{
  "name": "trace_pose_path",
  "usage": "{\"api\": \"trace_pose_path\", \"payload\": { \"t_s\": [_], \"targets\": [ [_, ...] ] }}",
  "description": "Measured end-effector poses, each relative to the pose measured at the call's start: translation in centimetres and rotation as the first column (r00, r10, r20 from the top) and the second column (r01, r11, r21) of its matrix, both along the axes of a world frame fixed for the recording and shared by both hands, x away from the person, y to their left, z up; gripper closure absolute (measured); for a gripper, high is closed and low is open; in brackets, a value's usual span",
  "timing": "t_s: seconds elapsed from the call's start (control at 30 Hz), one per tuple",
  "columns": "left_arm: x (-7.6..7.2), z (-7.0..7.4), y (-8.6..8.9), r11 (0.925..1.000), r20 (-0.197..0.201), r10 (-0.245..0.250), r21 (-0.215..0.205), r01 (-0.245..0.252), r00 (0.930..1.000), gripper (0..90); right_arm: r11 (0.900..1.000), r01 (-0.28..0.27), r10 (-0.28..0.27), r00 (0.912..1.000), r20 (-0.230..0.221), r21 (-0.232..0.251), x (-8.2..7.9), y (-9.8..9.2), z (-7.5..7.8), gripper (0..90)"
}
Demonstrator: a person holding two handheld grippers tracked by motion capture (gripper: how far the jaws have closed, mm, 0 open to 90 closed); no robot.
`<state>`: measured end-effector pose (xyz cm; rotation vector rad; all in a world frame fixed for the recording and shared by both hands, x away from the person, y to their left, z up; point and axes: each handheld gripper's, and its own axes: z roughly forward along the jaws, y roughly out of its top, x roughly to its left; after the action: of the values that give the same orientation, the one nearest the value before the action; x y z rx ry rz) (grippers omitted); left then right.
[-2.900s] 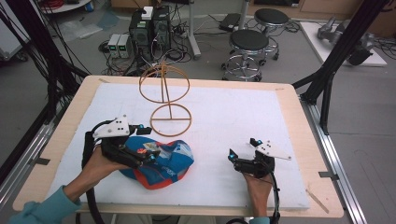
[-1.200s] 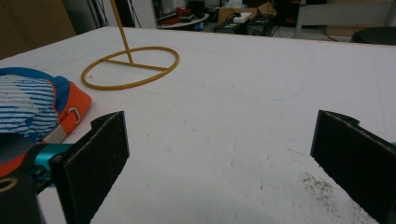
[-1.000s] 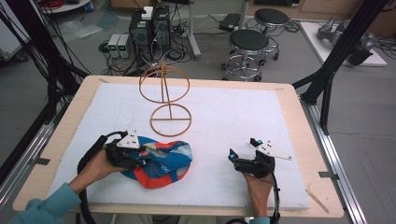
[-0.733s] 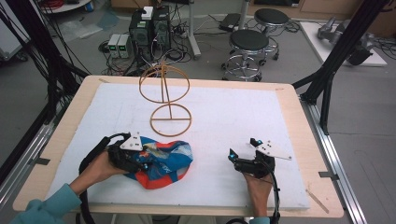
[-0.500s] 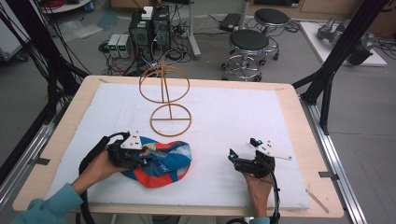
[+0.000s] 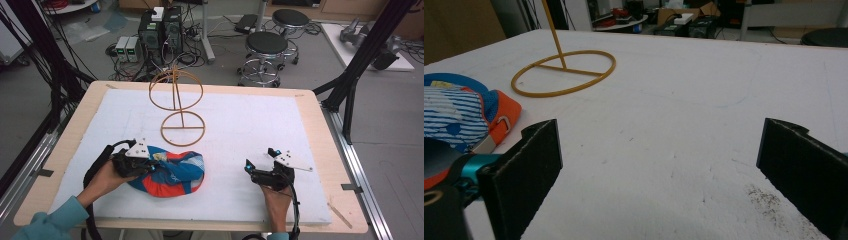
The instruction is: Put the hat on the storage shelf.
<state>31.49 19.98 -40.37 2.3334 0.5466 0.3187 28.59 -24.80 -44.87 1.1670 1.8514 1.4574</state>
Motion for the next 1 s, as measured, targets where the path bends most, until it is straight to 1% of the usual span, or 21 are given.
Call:
{"api": "trace_pose_path", "payload": {
  "t_s": [0.1,0.17,0.2,0.3,0.37,0.47,0.5,0.57,0.63,0.73,0.83,0.9,0.93,0.97,1.0],
  "targets": [
    [0.0,0.4,0.4,0.9984,-0.009,0.016,-0.053,-0.017,0.9998,85.7,1.000,0.000,0.000,1.0000,0.000,0.000,0.0,0.0,0.0,3.4],
    [-0.1,0.6,0.8,0.9970,-0.001,0.024,-0.074,-0.024,0.9997,85.7,1.000,0.001,-0.001,1.0000,0.001,-0.002,0.0,0.0,0.0,3.3],
    [-0.1,0.8,0.9,0.9958,-0.005,0.027,-0.087,-0.027,0.9996,85.8,1.000,0.001,-0.001,1.0000,0.000,-0.002,0.0,0.0,0.0,3.3],
    [-0.4,1.4,1.3,0.9940,0.008,0.032,-0.105,-0.031,0.9994,85.8,1.000,0.003,-0.003,1.0000,0.000,-0.003,0.0,0.0,0.0,3.3],
    [-0.5,1.8,1.3,0.9908,0.010,0.033,-0.131,-0.031,0.9994,85.8,1.000,0.003,-0.003,1.0000,-0.002,-0.002,0.0,0.1,0.0,3.3],
    [-0.7,2.9,1.4,0.9889,0.025,0.024,-0.147,-0.020,0.9994,85.9,1.000,0.003,-0.003,1.0000,-0.003,-0.002,-0.1,0.1,0.0,3.3],
    [-0.8,3.3,1.3,0.9864,0.028,0.025,-0.163,-0.020,0.9993,85.9,1.000,0.003,-0.003,1.0000,-0.003,-0.003,-0.1,0.1,0.0,3.3],
    [-0.9,4.2,1.3,0.9835,0.045,0.017,-0.181,-0.009,0.9989,85.9,1.000,0.004,-0.004,1.0000,-0.001,-0.003,-0.1,0.1,0.0,3.3],
    [-1.0,5.2,1.3,0.9781,0.059,0.015,-0.208,-0.003,0.9981,85.9,1.000,0.003,-0.003,1.0000,-0.003,-0.002,-0.1,0.1,0.0,3.3],
    [-1.1,6.5,1.2,0.9711,0.075,0.014,-0.239,0.004,0.9971,85.9,1.000,0.003,-0.003,1.0000,-0.004,-0.002,-0.1,0.1,0.0,3.3],
    [-1.1,7.5,1.1,0.9682,0.093,0.012,-0.250,0.012,0.9956,85.9,1.000,0.004,-0.004,1.0000,-0.003,0.000,-0.1,0.1,0.0,3.3],
    [-1.1,8.2,0.9,0.9648,0.104,0.014,-0.262,0.014,0.9944,85.9,1.000,0.003,-0.003,1.0000,0.000,-0.004,0.0,0.1,0.0,3.3],
    [-1.0,8.5,0.9,0.9630,0.108,0.014,-0.269,0.016,0.9940,85.9,1.000,0.004,-0.004,1.0000,-0.004,0.002,-0.1,0.1,0.0,3.3],
    [-1.0,8.7,0.8,0.9628,0.113,0.012,-0.270,0.019,0.9935,85.9,1.000,0.004,-0.004,1.0000,-0.004,0.000,-0.1,0.1,0.0,3.3],
    [-1.0,9.2,0.7,0.9581,0.117,0.013,-0.286,0.021,0.9931,85.9,1.000,0.003,-0.003,1.0000,-0.001,-0.003,0.0,0.1,0.0,3.3]
  ]
}}
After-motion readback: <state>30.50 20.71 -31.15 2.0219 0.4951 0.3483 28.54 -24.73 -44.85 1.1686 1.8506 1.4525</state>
